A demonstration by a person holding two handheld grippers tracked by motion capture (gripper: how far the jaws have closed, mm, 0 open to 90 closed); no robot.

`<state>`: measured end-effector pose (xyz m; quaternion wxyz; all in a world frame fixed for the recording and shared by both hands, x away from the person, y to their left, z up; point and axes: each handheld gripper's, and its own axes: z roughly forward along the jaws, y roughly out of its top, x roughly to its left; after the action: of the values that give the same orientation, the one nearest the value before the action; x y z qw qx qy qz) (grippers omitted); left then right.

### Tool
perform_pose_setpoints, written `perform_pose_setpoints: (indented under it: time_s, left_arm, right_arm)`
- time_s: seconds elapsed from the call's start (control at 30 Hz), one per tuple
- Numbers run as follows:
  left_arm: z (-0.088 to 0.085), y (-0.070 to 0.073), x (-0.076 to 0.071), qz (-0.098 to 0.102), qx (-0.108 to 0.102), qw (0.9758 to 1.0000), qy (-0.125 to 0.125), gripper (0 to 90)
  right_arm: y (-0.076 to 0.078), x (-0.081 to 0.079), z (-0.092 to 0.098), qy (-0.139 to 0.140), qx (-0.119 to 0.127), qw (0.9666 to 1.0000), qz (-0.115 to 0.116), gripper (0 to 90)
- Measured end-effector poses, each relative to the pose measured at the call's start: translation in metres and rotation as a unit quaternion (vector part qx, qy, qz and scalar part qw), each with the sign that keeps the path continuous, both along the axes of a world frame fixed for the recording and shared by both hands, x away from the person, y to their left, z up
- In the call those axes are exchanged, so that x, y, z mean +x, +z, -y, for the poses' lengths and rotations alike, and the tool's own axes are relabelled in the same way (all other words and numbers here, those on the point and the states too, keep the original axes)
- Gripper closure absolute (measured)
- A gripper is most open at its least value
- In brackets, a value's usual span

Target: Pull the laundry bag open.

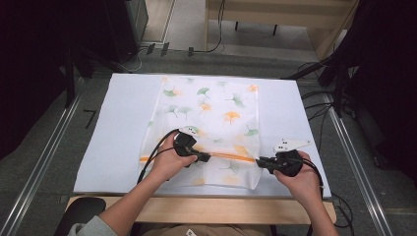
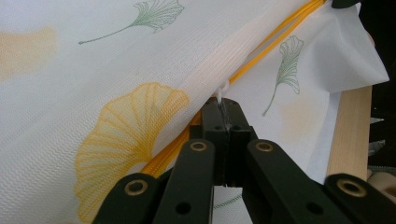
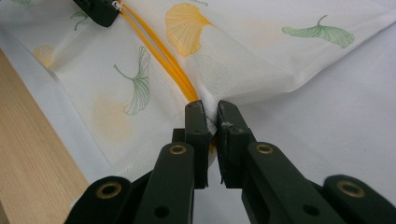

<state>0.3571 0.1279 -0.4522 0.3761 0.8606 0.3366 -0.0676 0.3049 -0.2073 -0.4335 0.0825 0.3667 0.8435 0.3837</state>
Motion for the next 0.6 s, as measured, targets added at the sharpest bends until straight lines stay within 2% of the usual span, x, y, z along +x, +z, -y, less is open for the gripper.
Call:
perform_pose_setpoints:
  time_s: [0.27, 0.37, 0.6]
  left_arm:
    - [0.0, -0.001, 0.001, -0.002, -0.003, 1.0, -0.001, 90.0]
    - [-0.002, 0.0, 0.001, -0.005, 0.01, 0.9999, -0.001, 90.0]
    - [-0.019, 0.004, 0.003, -0.008, 0.021, 0.9997, 0.007, 90.0]
  right_arm:
    - [0.0, 0.0, -0.001, 0.0, -0.002, 1.0, -0.001, 85.9]
    - [0.0, 0.0, -0.001, 0.002, -0.001, 1.0, 0.0, 85.9]
    - [0.0, 0.0, -0.001, 0.002, -0.002, 1.0, 0.001, 85.9]
